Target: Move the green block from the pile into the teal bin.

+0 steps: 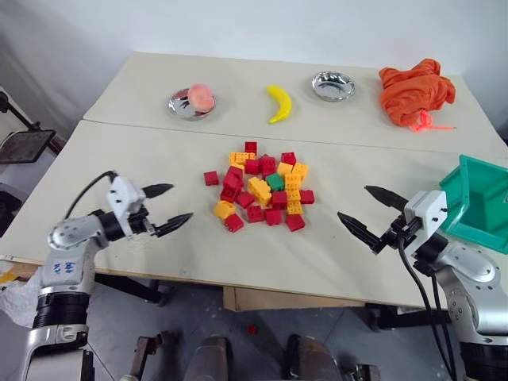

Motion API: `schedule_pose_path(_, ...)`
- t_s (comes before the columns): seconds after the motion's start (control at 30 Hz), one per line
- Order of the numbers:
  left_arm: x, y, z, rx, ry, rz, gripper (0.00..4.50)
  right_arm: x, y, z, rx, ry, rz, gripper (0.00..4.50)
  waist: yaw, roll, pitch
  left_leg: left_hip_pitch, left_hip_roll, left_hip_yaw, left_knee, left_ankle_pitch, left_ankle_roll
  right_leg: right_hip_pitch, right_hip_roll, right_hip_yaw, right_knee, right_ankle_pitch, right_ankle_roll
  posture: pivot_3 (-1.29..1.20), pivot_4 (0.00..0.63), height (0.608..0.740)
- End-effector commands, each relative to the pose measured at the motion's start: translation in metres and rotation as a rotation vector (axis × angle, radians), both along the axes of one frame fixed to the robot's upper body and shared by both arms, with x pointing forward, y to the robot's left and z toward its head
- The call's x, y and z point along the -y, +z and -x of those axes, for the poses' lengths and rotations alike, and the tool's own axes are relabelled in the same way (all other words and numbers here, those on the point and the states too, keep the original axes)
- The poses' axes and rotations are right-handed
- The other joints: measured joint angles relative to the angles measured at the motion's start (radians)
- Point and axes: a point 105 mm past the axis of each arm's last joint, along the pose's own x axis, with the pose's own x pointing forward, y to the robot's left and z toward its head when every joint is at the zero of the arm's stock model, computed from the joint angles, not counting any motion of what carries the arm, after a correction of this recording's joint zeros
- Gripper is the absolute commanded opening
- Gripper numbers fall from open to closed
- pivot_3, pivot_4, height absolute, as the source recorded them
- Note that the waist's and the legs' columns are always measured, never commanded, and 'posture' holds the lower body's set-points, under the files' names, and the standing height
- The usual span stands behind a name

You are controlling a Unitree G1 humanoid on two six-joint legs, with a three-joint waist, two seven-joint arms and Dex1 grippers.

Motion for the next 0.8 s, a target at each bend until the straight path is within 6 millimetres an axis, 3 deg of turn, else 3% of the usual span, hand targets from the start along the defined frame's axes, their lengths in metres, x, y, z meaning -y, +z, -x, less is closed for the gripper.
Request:
schedule_pose_path(0.03, 0.038, 0.025, -0.019, 0.005, -0.068, -0.021, 4.49, 0.002, 0.011, -0.001, 0.046, 0.006, 0.016, 4.50, -0.001, 0.000, 0.000, 0.000, 0.000, 0.000, 0.001, 0.000, 0.000, 0.000, 0.000, 0.000, 0.000, 0.000, 0.000, 0.00, 0.150, 0.740)
schedule_pose_path(0.17, 0.097, 0.035, -0.048, -0.092, -0.077, -0.129, 4.49, 0.002, 0.012, -0.001, 0.055, -0.001, 0.016, 4.50, -0.003, 0.000, 0.000, 0.000, 0.000, 0.001, 0.000, 0.000, 0.000, 0.000, 0.000, 0.000, 0.001, 0.000, 0.000, 0.00, 0.150, 0.740)
schedule_pose_path(0.27, 0.125, 0.039, -0.058, -0.070, -0.109, -0.209, 4.49, 0.002, 0.013, 0.000, 0.063, -0.012, 0.012, 4.50, -0.006, 0.000, 0.000, 0.000, -0.001, 0.001, 0.000, 0.000, 0.000, 0.000, 0.000, 0.000, 0.000, 0.000, 0.000, 0.00, 0.150, 0.740)
schedule_pose_path(0.37, 0.137, 0.033, -0.069, -0.044, -0.103, -0.266, 4.49, 0.001, 0.012, 0.004, 0.064, -0.018, 0.014, 4.50, -0.019, 0.000, 0.000, 0.001, 0.000, 0.002, -0.003, 0.000, 0.000, -0.001, 0.001, 0.001, -0.001, 0.000, 0.000, 0.00, 0.150, 0.740)
schedule_pose_path(0.5, 0.147, 0.023, -0.076, -0.022, -0.106, -0.322, 3.61, 0.004, 0.013, 0.009, 0.063, -0.044, -0.004, 4.50, -0.023, 0.000, 0.000, 0.001, 0.000, 0.002, -0.002, 0.000, 0.000, -0.001, 0.000, 0.001, -0.001, 0.000, 0.000, 0.00, 0.150, 0.740)
schedule_pose_path(0.8, 0.162, 0.022, -0.085, -0.040, -0.083, -0.326, 3.61, 0.003, 0.007, 0.016, 0.045, -0.056, -0.027, 4.50, -0.004, -0.001, 0.000, 0.000, 0.000, 0.002, -0.001, 0.000, 0.000, -0.001, 0.000, 0.000, -0.001, 0.000, 0.000, 0.00, 0.150, 0.740)
